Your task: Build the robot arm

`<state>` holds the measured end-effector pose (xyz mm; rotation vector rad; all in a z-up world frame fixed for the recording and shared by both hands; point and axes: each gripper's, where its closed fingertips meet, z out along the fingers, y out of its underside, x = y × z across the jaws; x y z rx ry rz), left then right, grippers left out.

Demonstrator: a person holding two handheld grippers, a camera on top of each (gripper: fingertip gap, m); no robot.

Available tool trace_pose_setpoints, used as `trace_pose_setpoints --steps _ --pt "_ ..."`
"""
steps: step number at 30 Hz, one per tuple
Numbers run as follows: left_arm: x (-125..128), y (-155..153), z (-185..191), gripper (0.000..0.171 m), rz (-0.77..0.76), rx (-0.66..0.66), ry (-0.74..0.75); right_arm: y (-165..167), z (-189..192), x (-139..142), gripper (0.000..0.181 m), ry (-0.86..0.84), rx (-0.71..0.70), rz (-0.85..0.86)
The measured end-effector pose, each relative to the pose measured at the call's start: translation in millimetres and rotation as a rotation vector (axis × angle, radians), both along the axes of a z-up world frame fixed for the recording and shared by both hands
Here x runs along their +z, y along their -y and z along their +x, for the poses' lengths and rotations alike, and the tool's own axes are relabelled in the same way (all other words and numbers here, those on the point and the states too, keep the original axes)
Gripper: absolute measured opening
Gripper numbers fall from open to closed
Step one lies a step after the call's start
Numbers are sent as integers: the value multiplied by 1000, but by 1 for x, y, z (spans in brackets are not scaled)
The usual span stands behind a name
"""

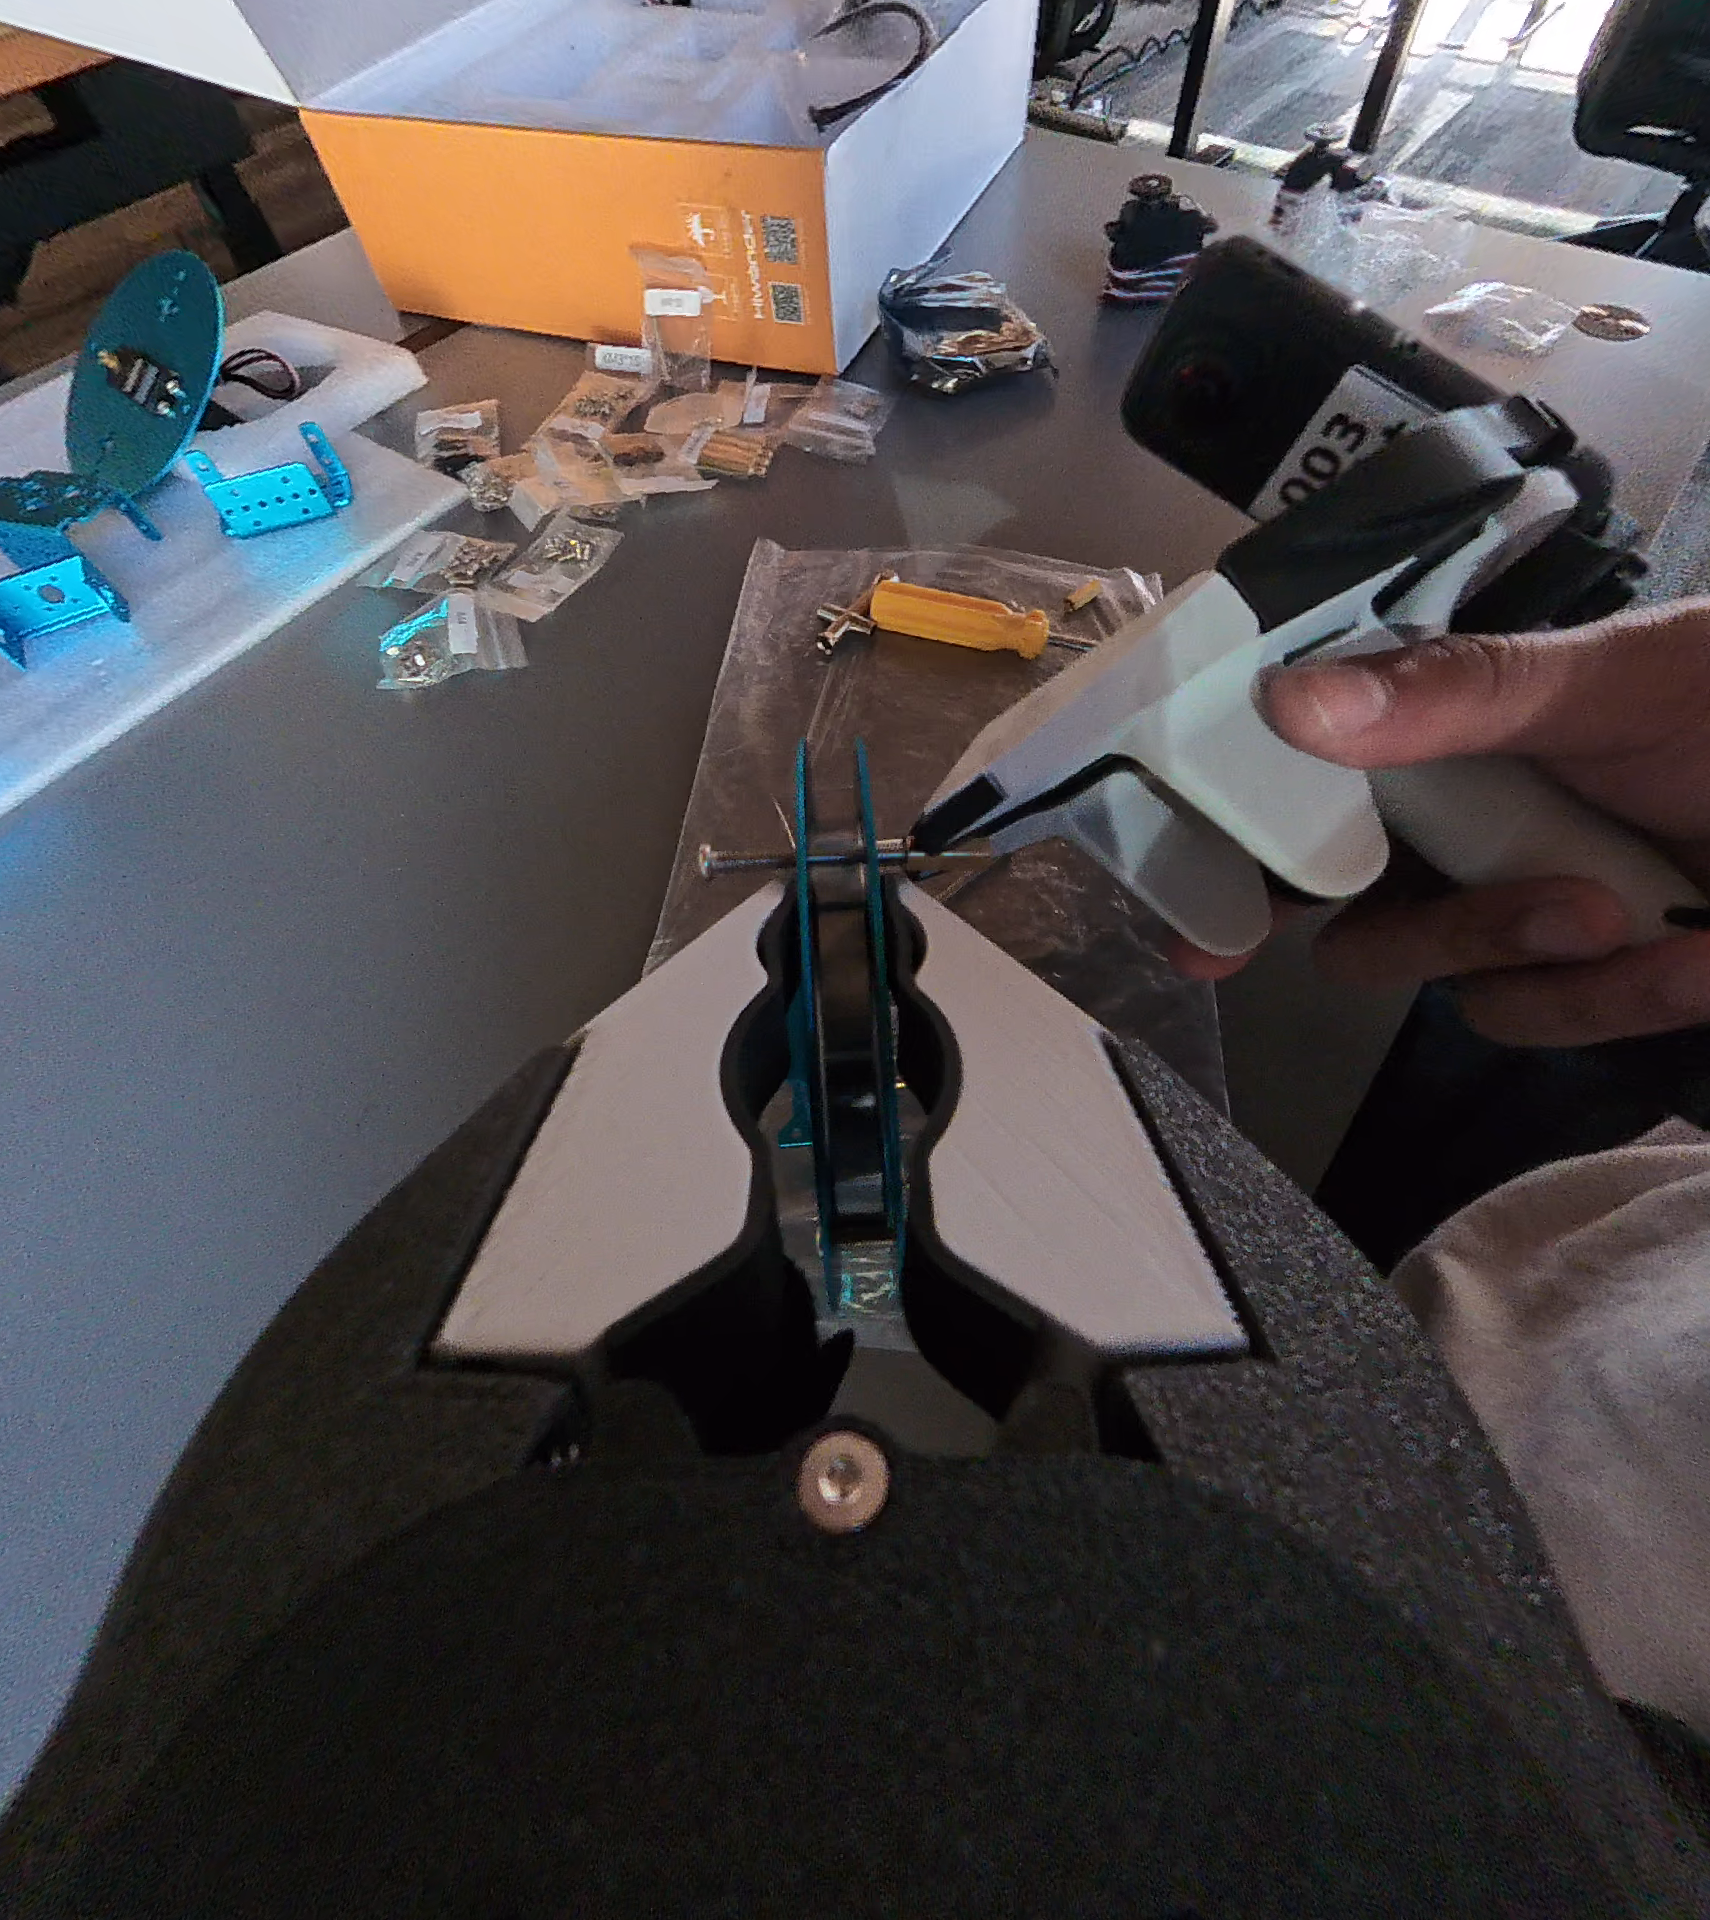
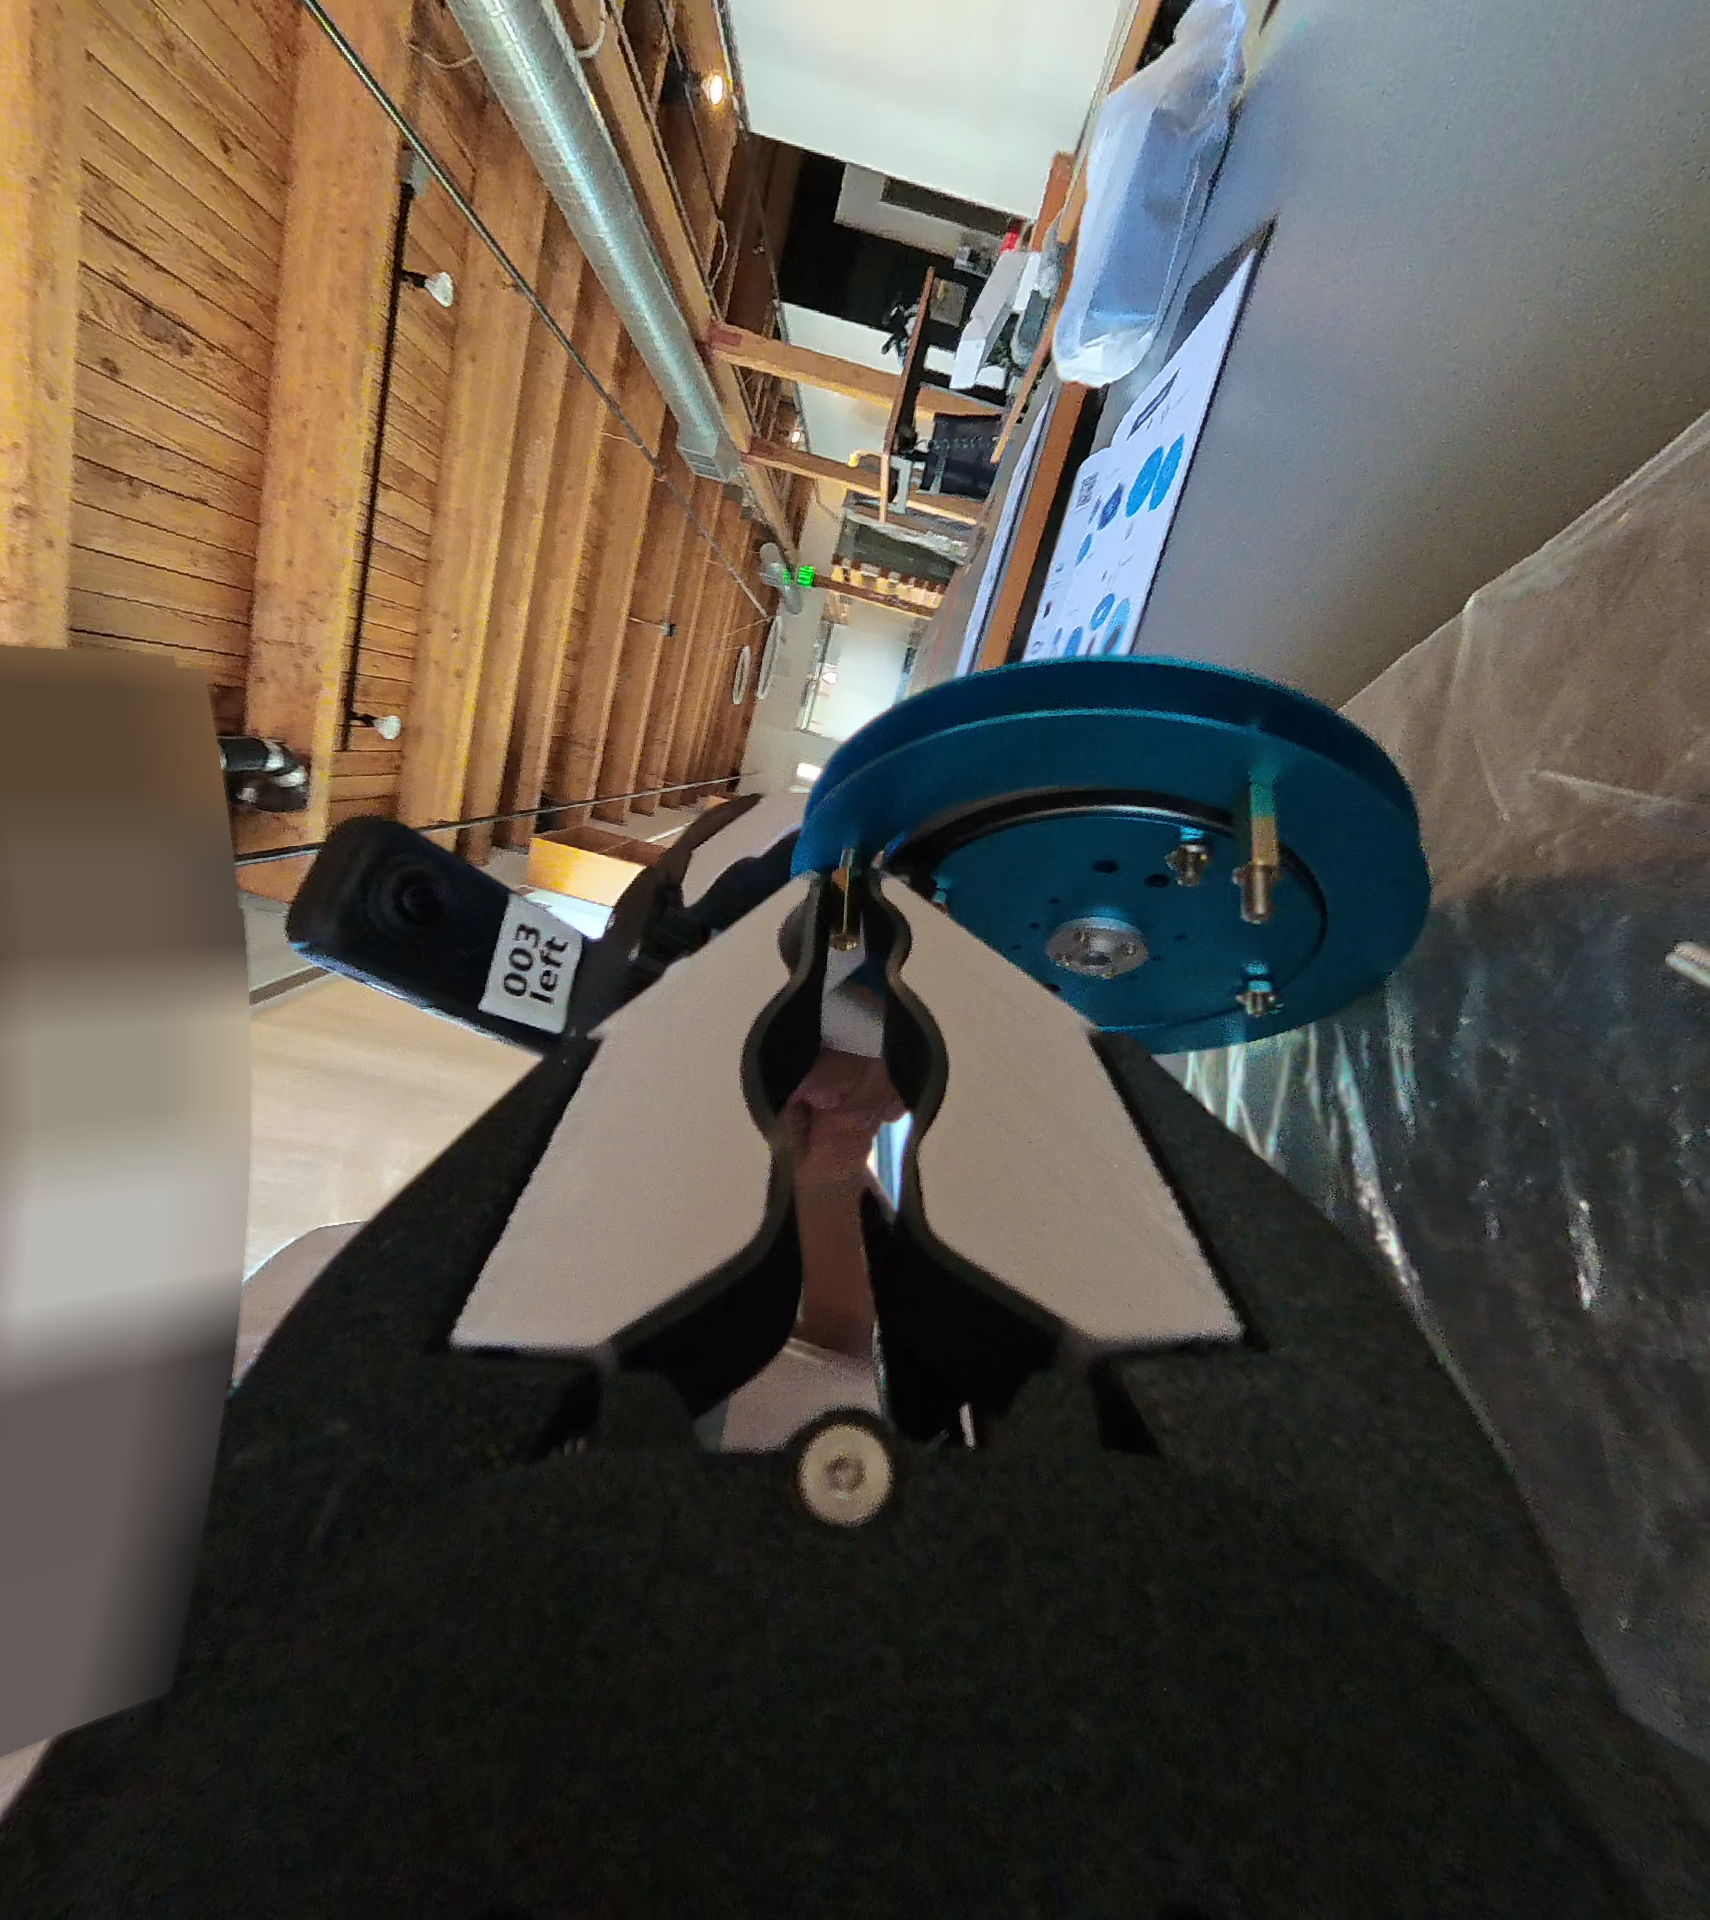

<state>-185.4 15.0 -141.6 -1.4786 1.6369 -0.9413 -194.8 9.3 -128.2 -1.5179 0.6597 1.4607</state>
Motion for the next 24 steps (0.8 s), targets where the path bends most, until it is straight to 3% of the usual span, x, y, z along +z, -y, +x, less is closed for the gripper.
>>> trace_pose_setpoints --steps 11,18,21,24 --pt "2 -13 -5 41 31 21 -14 -2 -2 1 4 -9 56 11" --pt "4 -13 1 32 171 -38 -11 -3 0 0 4 4 95 6" --pt "4 -16 3 13 120 -13 -9 -3 4 2 3 65 95 10" --pt "4 -10 5 12 72 -20 -17 -5 6 3 0 203 93 10"
